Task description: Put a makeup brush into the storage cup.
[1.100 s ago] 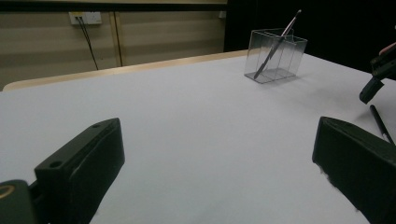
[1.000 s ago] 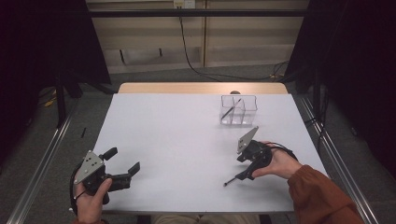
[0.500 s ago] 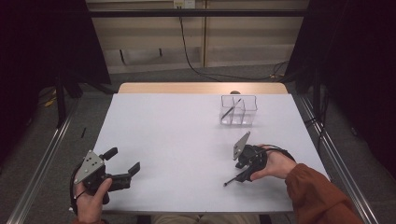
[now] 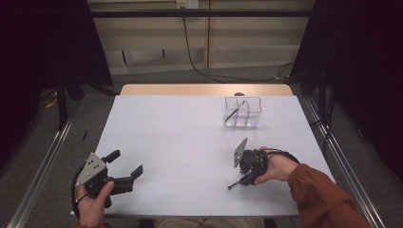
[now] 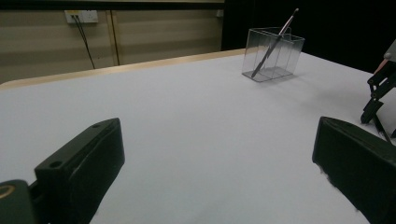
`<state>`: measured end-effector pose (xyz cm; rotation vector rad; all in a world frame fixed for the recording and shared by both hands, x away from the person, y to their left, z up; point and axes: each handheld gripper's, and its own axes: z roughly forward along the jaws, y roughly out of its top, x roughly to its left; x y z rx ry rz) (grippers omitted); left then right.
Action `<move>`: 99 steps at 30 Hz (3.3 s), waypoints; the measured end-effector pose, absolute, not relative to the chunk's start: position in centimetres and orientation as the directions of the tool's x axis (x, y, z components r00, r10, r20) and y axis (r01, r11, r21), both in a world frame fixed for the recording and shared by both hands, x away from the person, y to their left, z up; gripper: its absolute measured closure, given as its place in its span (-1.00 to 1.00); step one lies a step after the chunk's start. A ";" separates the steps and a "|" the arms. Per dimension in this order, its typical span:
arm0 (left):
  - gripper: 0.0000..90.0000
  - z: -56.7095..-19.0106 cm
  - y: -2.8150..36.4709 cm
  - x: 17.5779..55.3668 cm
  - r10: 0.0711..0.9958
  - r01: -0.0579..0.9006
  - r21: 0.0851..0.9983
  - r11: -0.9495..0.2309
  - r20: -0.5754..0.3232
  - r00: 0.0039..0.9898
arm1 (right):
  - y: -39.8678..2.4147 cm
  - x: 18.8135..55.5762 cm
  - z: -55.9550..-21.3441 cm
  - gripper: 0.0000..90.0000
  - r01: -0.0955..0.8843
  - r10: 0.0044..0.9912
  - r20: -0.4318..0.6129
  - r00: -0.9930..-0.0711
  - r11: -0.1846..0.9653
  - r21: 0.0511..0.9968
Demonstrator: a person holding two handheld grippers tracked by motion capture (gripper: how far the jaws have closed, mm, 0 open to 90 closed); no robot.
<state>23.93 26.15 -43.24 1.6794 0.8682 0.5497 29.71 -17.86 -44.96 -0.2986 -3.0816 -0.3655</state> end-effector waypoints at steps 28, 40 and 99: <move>-0.94 -43.5 26.2 24.3 0.768 0.281 0.951 -0.133 -0.080 0.635 | -16.3 30.5 -44.7 0.89 0.210 0.203 0.070 -0.977 0.972 0.106; -0.94 -43.5 26.2 24.3 0.773 0.286 0.950 -0.125 -0.087 0.628 | -16.6 30.9 -44.6 0.89 0.219 0.208 0.094 -0.973 0.968 0.122; -0.95 -43.4 26.2 24.3 0.778 0.275 0.954 -0.123 -0.079 0.623 | -23.2 30.2 -40.4 0.89 0.431 0.600 0.103 -0.793 0.434 0.791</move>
